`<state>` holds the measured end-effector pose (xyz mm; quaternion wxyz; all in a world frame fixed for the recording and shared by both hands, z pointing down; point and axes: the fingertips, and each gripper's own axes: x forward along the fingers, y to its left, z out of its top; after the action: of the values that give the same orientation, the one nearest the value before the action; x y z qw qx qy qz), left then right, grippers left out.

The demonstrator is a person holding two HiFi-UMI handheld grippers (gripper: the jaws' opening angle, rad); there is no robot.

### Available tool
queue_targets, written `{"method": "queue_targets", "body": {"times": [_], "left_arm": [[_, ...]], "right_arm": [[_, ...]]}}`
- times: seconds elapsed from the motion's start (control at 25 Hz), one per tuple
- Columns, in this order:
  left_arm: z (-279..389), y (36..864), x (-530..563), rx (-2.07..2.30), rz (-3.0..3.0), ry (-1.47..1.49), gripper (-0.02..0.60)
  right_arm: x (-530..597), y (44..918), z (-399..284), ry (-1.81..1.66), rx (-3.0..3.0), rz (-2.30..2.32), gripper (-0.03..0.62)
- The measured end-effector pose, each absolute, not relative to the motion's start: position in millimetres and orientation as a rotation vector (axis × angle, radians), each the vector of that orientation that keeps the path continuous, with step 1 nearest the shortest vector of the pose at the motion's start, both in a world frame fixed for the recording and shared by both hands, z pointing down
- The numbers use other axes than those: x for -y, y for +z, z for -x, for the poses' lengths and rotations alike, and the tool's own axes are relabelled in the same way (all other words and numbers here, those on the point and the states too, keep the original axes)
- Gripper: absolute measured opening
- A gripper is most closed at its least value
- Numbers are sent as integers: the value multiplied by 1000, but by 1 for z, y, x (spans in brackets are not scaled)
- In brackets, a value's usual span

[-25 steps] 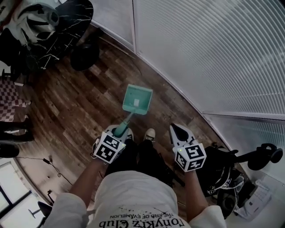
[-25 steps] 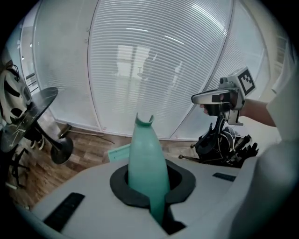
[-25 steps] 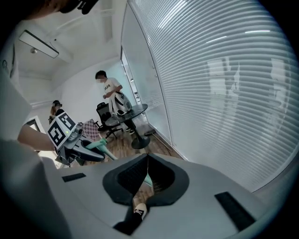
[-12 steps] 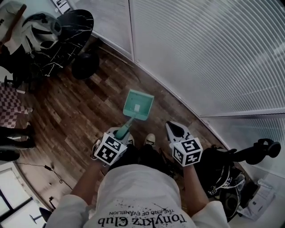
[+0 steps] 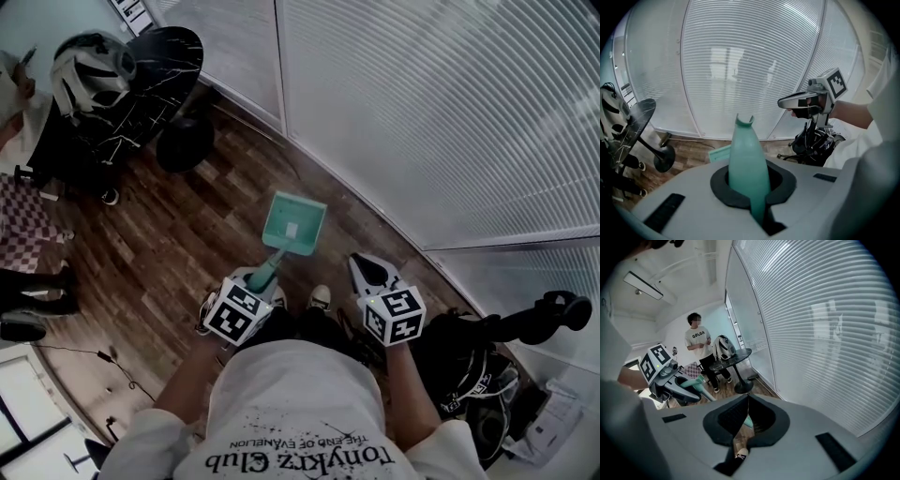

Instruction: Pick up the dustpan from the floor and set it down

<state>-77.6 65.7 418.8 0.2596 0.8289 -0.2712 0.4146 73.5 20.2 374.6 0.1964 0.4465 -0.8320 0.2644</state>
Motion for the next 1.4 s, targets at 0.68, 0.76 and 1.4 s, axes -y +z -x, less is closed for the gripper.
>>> {"method": "queue_targets", "body": {"times": [0.68, 0.76, 1.4], "left_arm": [[73, 406, -52, 751, -2253, 1089, 23], [73, 405, -50, 752, -2256, 1082, 23], [70, 407, -55, 738, -2262, 1087, 23]], "right_arm": [[-18, 372, -80, 753, 2324, -1274, 25], [-17, 373, -79, 755, 2323, -1276, 26], [-21, 375, -82, 763, 2321, -1276, 26]]}}
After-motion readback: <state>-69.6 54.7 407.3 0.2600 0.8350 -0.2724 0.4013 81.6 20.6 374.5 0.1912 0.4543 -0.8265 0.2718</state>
